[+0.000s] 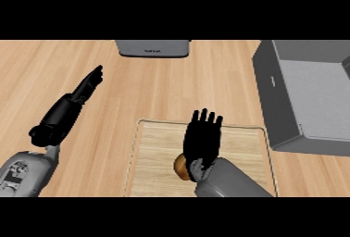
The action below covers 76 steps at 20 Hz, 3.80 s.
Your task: Pick the pear from the tray and place it in the cardboard box
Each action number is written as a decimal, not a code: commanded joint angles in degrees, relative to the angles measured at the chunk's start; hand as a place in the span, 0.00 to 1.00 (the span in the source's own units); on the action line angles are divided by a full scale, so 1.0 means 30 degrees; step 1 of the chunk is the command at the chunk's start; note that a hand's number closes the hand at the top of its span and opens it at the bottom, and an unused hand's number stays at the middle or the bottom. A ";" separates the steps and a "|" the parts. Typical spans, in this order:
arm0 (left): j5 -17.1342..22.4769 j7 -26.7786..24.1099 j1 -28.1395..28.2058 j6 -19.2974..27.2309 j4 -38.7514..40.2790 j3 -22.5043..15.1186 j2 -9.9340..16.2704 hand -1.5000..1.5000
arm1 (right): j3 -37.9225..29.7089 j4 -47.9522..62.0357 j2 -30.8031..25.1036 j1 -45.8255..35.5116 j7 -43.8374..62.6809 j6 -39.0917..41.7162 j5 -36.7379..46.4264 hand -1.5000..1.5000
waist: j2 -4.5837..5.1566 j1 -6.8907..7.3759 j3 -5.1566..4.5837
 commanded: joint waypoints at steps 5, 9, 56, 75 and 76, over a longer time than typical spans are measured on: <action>-0.0107 -0.0763 -0.0028 -0.0370 0.0605 0.0380 -0.0012 0.50 | 0.0157 0.1536 0.0495 -0.0316 0.4770 -0.0221 -0.0242 0.00 | 0.0038 -0.0174 -0.0004; -0.0468 -0.0313 -0.0013 0.0215 0.0670 0.0016 -0.0838 0.50 | 0.0247 0.1615 0.0497 0.0118 0.4770 -0.0057 0.0255 0.00 | -0.0004 -0.0367 0.0005; -0.0723 0.0133 0.1549 -0.0714 -0.1066 0.1483 -0.0828 0.50 | -0.6450 -1.3289 -1.6284 0.5621 -2.5534 -1.0337 -1.1903 1.00 | 0.0185 -0.0789 0.0093; -0.1423 0.0746 -0.0340 -0.1492 -0.0818 0.0987 -0.1718 0.50 | -0.8541 0.5566 -1.8026 -0.2179 -3.2257 -0.2174 -1.0868 1.00 | 0.0427 0.0869 0.0045; -0.1491 0.0316 -0.0133 -0.1661 -0.0387 0.1083 -0.1569 0.50 | -0.8343 0.6742 -1.7914 -0.2244 -3.3387 -0.2458 -1.0119 1.00 | 0.0443 0.0783 0.0053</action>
